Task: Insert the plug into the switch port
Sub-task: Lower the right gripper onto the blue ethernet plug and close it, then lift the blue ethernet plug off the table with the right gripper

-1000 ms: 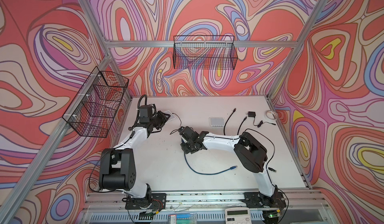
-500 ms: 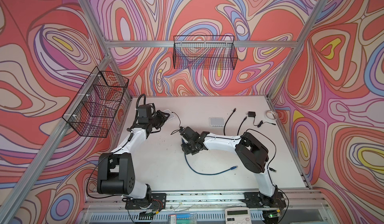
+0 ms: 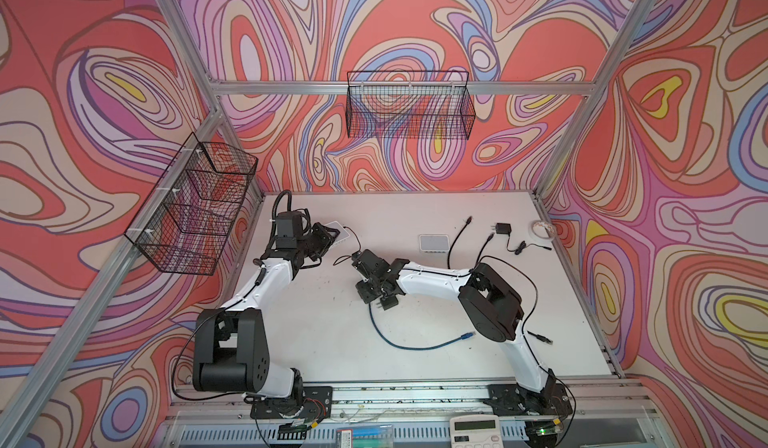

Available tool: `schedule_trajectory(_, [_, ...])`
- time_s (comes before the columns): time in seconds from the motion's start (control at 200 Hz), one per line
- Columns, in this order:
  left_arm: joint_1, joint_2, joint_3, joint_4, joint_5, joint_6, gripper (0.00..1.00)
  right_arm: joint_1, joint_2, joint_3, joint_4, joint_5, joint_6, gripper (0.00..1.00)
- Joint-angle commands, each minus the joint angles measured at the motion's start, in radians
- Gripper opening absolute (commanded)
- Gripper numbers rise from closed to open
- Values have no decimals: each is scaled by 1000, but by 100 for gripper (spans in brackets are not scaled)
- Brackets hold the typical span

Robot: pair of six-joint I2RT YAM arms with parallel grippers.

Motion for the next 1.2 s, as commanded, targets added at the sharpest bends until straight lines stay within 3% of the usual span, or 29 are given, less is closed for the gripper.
schedule_trajectory(0.0, [4, -36, -2, 4, 11, 9, 0, 4, 53, 9, -38, 33, 4, 40])
schedule_trajectory(0.195, [5, -50, -16, -1, 18, 9, 0, -5, 65, -5, -23, 38, 6, 31])
schedule_trajectory(0.496, [4, -97, -68, 3, 30, -2, 0, -30, 38, -51, 53, -41, -77, 0])
schedule_trajectory(0.671, [4, -126, -99, 3, 27, -8, 0, -37, -33, -128, 168, -174, -179, 0])
schedule_trajectory(0.871, [5, -159, -117, 3, 30, -17, 0, -37, -103, -182, 182, -231, -266, 0])
schedule_trajectory(1.197, [4, -200, -155, 1, 29, -32, 0, -37, -190, -360, 204, -206, -268, 0])
